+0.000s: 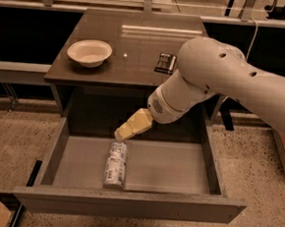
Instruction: Pick blue plastic bottle from top drawer and place on counter
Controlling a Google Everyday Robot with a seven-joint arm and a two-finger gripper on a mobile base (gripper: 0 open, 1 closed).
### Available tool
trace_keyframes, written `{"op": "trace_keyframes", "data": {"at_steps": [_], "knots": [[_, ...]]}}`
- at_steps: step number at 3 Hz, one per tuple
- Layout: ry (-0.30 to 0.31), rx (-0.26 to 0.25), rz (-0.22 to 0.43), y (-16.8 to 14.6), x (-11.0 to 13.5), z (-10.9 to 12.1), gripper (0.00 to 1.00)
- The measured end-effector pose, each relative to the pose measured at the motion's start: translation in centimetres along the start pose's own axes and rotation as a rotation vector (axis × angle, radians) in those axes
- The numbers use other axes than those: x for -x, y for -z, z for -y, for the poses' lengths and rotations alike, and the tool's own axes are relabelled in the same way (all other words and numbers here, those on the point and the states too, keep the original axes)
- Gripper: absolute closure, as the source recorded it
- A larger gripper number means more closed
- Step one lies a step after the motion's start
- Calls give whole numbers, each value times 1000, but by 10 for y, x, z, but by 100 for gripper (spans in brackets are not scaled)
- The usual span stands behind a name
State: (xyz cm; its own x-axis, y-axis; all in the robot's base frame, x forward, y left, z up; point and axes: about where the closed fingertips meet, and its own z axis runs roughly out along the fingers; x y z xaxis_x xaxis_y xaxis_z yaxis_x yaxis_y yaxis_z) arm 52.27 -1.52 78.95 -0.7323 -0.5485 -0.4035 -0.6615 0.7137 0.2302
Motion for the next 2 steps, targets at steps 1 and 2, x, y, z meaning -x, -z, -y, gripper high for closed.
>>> {"op": "trace_keyframes", "data": {"at_steps": [1,2], "knots": [[-40,-4,18,-4,0,2,0],[-61,-13,39,-33,11,-3,0]]}}
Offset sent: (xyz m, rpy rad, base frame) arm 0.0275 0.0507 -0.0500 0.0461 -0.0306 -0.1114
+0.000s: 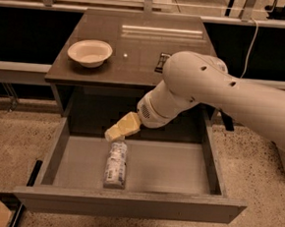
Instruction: Pick blue plastic bottle from top drawer and place on counter
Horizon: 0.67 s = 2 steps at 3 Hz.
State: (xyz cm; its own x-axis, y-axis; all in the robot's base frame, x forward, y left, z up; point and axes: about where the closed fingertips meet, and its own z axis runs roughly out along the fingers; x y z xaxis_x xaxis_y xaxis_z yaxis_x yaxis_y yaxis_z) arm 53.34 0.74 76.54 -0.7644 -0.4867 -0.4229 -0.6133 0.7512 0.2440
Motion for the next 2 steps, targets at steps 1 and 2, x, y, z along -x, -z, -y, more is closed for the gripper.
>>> {"op": "trace_keyframes", "data": {"at_steps": [1,2], "knots": [[-52,-1,11,-35,1,5,0],[-115,10,4,-74,-3,10,0]]}}
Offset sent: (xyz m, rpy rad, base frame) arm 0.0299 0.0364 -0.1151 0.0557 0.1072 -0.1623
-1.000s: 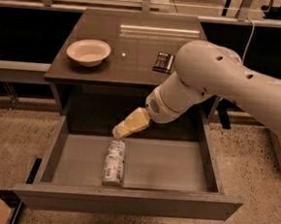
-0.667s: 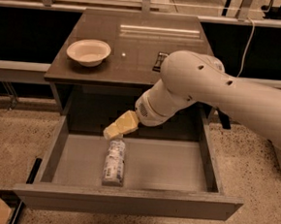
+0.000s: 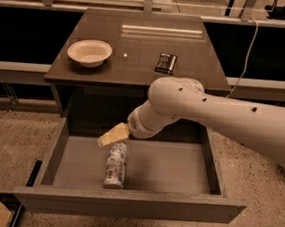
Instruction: Pick blue plastic bottle from top drawer and place on counter
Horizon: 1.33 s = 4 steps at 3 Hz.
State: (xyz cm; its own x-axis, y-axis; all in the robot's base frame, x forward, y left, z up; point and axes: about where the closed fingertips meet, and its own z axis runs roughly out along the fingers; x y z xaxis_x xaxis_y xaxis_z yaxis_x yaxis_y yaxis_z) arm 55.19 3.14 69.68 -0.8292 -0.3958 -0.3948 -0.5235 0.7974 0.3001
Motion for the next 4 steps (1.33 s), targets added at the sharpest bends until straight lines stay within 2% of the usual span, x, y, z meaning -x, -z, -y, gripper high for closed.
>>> {"op": "trace_keyframes", "data": {"at_steps": [1,2,3,4], "knots": [[-69,33,-47,-51,-8,-1,0],[-93,63,-91,-82,-13,-9,0],[-113,48,-138,-107,-22,-11,18],[-113,48,-138,-102,-20,-13,40]]}}
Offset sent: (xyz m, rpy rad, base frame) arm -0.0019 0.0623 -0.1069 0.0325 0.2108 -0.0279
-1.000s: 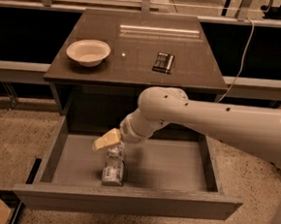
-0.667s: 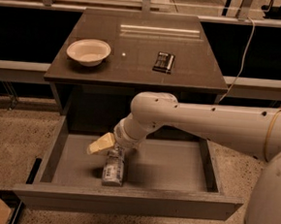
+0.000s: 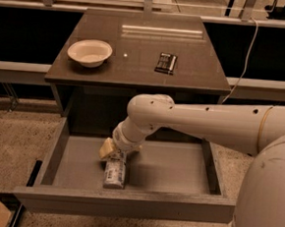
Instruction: Pick blue plastic bottle from top drawer and place on counter
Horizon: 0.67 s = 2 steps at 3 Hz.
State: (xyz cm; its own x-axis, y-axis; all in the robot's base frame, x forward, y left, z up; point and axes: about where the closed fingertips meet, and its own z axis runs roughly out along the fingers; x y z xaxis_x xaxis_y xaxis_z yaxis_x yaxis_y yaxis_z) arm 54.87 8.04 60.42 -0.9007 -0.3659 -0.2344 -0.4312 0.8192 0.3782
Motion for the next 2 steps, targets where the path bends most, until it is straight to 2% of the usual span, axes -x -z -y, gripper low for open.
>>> {"op": "trace_keyframes", "data": {"at_steps": [1,2], "knots": [[0,0,1,5,1,-2,65],[1,0,53,27,-2,-5,87]]}}
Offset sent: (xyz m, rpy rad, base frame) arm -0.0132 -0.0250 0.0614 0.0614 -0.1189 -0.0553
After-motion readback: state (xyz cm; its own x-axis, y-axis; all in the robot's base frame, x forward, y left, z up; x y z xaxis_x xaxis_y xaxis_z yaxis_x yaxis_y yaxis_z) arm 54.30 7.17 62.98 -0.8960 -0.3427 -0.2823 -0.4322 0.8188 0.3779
